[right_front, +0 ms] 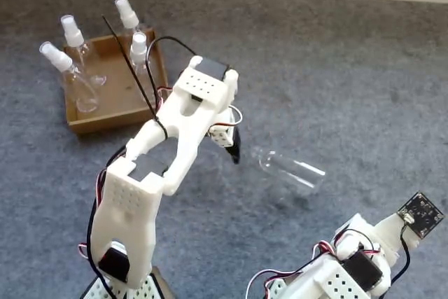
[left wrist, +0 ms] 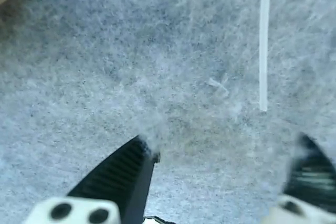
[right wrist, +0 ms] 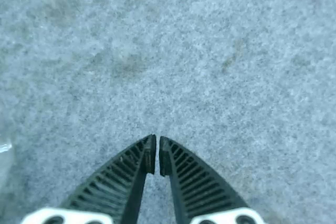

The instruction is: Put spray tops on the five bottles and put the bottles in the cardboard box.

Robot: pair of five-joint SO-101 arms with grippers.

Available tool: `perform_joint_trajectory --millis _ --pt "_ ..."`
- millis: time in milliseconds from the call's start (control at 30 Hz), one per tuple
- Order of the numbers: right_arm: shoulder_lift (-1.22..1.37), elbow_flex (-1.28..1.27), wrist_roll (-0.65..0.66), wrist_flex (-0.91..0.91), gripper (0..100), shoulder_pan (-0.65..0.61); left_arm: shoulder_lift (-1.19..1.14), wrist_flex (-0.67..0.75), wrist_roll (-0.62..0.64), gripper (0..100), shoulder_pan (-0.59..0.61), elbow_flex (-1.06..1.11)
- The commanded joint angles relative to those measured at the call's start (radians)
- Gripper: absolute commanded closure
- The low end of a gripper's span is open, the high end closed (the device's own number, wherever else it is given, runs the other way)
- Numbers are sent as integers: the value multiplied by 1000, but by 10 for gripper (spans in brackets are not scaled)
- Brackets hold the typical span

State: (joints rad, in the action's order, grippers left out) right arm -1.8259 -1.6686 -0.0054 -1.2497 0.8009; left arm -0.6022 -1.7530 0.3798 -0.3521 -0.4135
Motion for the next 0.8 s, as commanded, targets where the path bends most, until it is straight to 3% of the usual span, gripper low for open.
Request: perform_joint_trajectory --millis 0,100,267,533,767 --pt "-13 -117 -3 -4 987 12 71 -11 -2 450 -81 -10" --pt "-13 -117 -3 -4 987 12 70 -8 55 386 -134 -44" --pt "-13 -117 -3 -4 987 12 65 -9 250 380 -151 -223" --pt "-13 -117 -3 -4 987 12 62 -5 361 380 -217 -325" --pt "-13 -117 -3 -4 987 12 1 92 451 380 -228 -328"
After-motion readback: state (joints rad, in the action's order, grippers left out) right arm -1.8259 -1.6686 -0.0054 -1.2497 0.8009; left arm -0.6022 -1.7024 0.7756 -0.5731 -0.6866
